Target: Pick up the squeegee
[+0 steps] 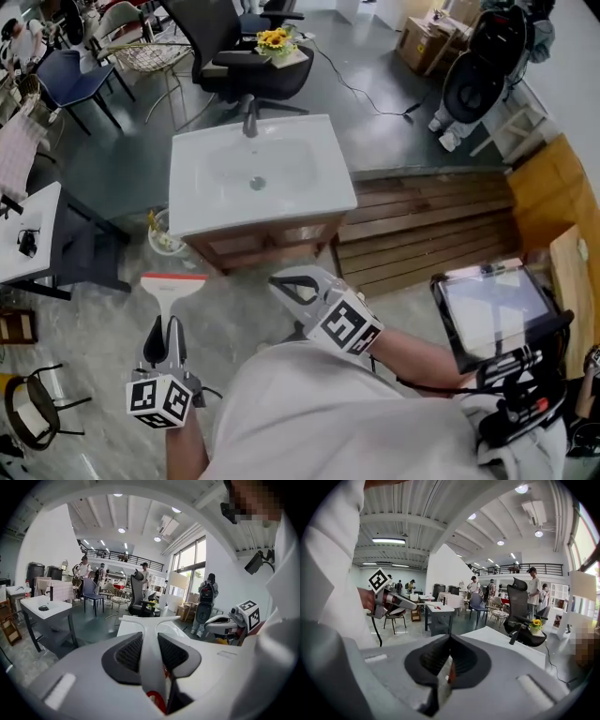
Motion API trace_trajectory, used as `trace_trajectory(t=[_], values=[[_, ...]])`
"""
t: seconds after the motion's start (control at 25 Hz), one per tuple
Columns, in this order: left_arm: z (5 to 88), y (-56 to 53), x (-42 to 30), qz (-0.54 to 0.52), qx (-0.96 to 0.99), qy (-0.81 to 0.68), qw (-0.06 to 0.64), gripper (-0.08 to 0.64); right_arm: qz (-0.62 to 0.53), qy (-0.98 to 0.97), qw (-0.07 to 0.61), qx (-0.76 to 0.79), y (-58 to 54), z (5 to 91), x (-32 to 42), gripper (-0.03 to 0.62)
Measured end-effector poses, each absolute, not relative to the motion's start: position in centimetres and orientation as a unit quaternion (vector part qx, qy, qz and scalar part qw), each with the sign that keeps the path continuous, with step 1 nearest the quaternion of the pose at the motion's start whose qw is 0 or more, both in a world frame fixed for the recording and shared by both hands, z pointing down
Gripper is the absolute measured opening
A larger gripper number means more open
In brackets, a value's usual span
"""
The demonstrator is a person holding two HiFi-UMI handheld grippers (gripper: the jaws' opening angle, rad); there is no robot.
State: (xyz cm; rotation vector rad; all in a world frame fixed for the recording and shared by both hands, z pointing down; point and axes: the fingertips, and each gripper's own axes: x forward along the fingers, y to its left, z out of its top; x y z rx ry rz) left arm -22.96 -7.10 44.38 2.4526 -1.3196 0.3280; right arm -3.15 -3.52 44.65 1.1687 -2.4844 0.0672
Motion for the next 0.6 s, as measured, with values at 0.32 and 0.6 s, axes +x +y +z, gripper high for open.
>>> trace_trajectory(t=[0.32, 0.6], values=[[45.2, -7.8, -22.3, 0.114, 0.864, -0.460, 0.171, 0.104, 0.021, -0.887, 0.197, 0.417, -4.1, 45.0, -2.9, 0.003], [45.5, -7.9, -22.7, 0.118, 0.862, -0.460, 0.175, 0.104, 0.024, -0.888, 0.198, 0.414, -4.5, 45.0, -3.4, 0.003]])
